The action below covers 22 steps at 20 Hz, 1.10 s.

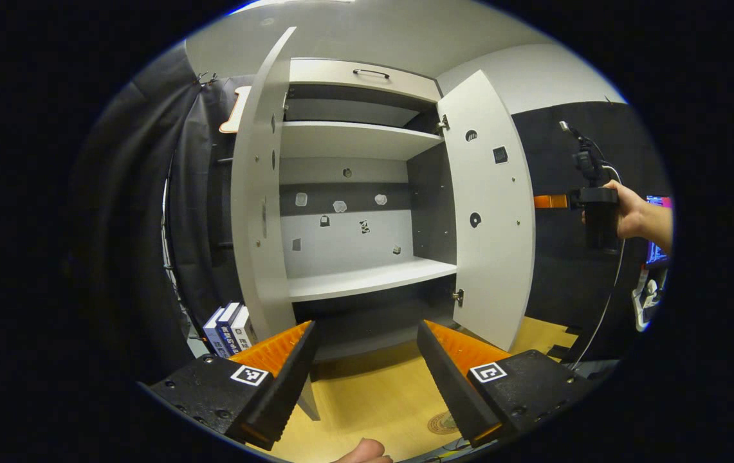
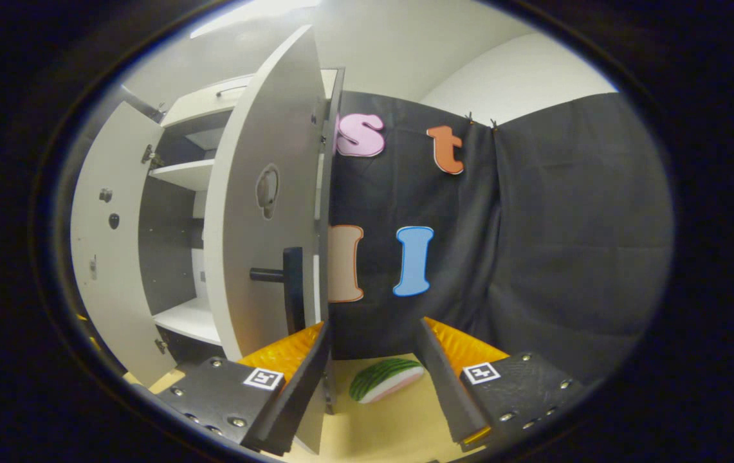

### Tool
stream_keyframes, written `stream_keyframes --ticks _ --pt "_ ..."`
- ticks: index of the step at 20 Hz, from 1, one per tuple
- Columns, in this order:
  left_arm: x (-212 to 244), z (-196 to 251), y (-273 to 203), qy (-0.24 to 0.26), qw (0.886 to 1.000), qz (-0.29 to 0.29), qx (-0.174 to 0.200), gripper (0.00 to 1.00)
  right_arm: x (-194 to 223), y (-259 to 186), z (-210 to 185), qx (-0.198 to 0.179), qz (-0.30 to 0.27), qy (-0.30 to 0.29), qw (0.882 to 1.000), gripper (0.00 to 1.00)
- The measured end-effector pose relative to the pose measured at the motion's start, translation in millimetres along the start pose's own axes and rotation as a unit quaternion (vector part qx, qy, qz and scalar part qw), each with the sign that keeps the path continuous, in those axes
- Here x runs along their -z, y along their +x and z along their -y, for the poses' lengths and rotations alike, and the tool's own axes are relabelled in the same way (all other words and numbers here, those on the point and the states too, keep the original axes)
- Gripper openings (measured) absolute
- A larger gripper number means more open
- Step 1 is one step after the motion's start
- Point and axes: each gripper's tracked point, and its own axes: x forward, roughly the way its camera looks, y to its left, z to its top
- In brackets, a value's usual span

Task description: Grasp the bottle in the cabinet with the left hand and place it on the coaster, then close the right door with the right hand and the left door with the left hand.

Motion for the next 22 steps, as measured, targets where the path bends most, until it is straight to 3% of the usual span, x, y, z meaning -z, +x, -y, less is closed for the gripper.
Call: stream_keyframes --ticks 5,14,18,20,22 --pt "-8 -23 -5 0.018 1.0 0.006 -0.023 0.98 -4 1 -50 -0.054 0.008 0.002 0.999 0.87" --pt "2 -93 -24 -0.002 0.996 -0.002 -0.09 0.98 -6 15 -96 -0.082 0.039 -0.012 0.996 0.87" --pt "-2 -131 -35 0.004 0.992 0.004 -0.126 0.98 10 19 -126 -0.118 0.036 -0.022 0.992 0.87" --pt "-4 -151 -36 0.012 0.989 0.008 -0.144 0.98 26 17 -138 -0.132 0.032 -0.039 0.99 0.96" --pt "-6 -176 -36 0.02 0.987 0.009 -0.161 0.98 39 12 -145 -0.135 0.031 -0.053 0.989 0.94"
